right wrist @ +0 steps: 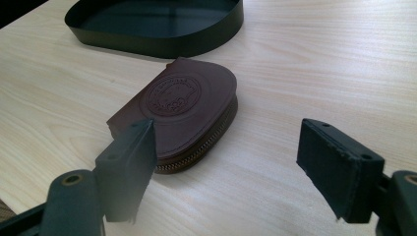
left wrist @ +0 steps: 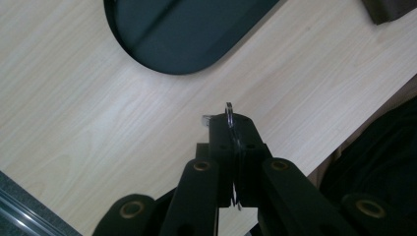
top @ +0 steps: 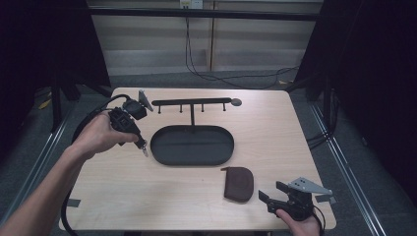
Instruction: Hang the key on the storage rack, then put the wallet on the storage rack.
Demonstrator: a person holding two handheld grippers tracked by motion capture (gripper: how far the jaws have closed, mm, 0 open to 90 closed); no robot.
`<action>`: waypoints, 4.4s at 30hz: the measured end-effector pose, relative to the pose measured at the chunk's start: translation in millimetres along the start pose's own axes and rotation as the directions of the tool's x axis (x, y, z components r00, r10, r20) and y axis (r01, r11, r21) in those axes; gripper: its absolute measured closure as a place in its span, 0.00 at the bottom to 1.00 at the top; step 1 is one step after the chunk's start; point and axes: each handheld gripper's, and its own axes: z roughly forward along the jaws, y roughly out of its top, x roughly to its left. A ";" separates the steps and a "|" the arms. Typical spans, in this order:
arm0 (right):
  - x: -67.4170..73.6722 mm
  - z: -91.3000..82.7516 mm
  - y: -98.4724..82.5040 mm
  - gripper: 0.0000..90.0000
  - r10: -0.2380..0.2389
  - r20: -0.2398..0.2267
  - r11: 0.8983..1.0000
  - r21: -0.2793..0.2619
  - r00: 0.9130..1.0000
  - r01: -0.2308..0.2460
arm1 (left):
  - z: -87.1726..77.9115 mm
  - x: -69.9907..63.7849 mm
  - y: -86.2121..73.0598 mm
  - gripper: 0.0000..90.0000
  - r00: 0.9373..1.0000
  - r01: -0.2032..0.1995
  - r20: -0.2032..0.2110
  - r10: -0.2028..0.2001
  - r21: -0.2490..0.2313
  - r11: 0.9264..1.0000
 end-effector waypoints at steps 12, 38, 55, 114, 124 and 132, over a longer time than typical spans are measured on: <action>-0.2 2.1 0.9 0.26 -0.002 -0.009 1.000 0.003 1.000 0.002 | -10.8 7.9 25.2 0.99 1.000 0.022 -0.007 -0.022 0.006 1.000; -0.1 1.3 0.4 0.26 -0.005 -0.017 1.000 0.005 1.000 0.005 | -28.8 25.6 63.0 0.99 0.997 0.079 -0.017 -0.078 0.017 0.997; -2.6 1.8 -0.2 0.26 0.008 -0.027 1.000 0.005 1.000 -0.008 | -18.8 35.9 88.1 0.99 0.991 0.128 -0.035 -0.128 -0.001 0.992; 0.8 2.5 -0.3 0.25 -0.012 -0.037 1.000 0.014 0.999 0.012 | -2.4 66.5 65.3 0.87 0.962 0.250 -0.095 -0.257 -0.081 0.965; 1.8 3.2 -0.3 0.25 -0.018 -0.033 1.000 0.021 0.999 0.019 | 1.8 63.2 38.9 0.79 0.970 0.223 -0.080 -0.231 -0.098 0.970; 1.6 4.1 -0.2 0.25 -0.017 -0.033 0.999 0.026 0.999 0.018 | 15.3 66.4 11.9 0.78 0.973 0.228 -0.020 -0.230 -0.085 0.970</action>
